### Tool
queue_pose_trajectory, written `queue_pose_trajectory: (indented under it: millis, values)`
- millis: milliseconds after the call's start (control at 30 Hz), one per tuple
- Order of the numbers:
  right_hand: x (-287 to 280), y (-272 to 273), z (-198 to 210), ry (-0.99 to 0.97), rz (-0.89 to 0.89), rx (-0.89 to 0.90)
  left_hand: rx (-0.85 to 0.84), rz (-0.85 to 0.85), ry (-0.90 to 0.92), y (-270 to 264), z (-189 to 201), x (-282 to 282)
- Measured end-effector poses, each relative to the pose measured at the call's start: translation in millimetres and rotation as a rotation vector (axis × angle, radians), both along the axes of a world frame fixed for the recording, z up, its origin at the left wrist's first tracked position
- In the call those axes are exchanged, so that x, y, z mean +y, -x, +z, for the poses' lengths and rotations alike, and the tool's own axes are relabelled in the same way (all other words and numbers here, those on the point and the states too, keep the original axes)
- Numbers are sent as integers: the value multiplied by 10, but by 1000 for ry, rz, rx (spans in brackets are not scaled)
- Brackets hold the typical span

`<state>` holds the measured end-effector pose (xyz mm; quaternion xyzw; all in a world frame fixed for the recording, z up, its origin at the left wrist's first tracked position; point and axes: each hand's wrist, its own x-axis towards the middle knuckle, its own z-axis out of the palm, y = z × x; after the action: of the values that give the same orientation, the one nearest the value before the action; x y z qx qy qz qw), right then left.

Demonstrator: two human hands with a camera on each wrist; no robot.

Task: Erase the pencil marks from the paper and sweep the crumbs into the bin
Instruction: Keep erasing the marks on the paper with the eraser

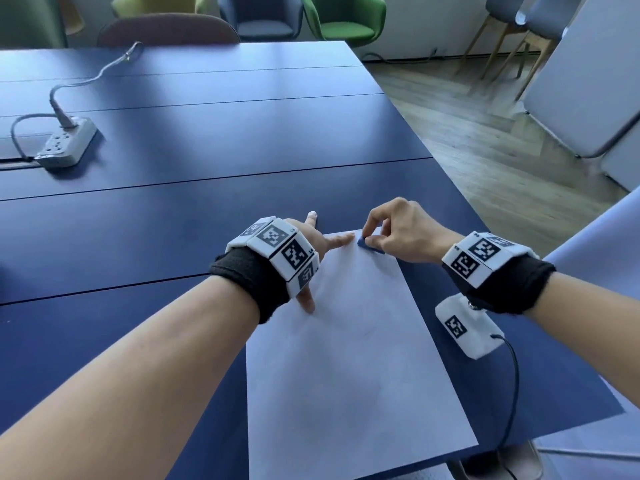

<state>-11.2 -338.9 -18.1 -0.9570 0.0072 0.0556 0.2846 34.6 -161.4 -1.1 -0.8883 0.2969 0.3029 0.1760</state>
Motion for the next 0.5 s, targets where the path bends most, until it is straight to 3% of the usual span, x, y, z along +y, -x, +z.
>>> queue_pose_trajectory:
  millis: [100, 233, 367, 500]
  values:
    - [69, 47, 8, 16, 70, 48, -2, 1, 3, 6, 9, -4]
    - [-17, -9, 39, 24, -19, -8, -22, -11, 0, 11, -8, -6]
    - [80, 115, 10, 24, 90, 44, -17, -4, 4, 9, -7, 10]
    - [-18, 60, 17, 22, -25, -22, -31, -16, -2, 17, -5, -1]
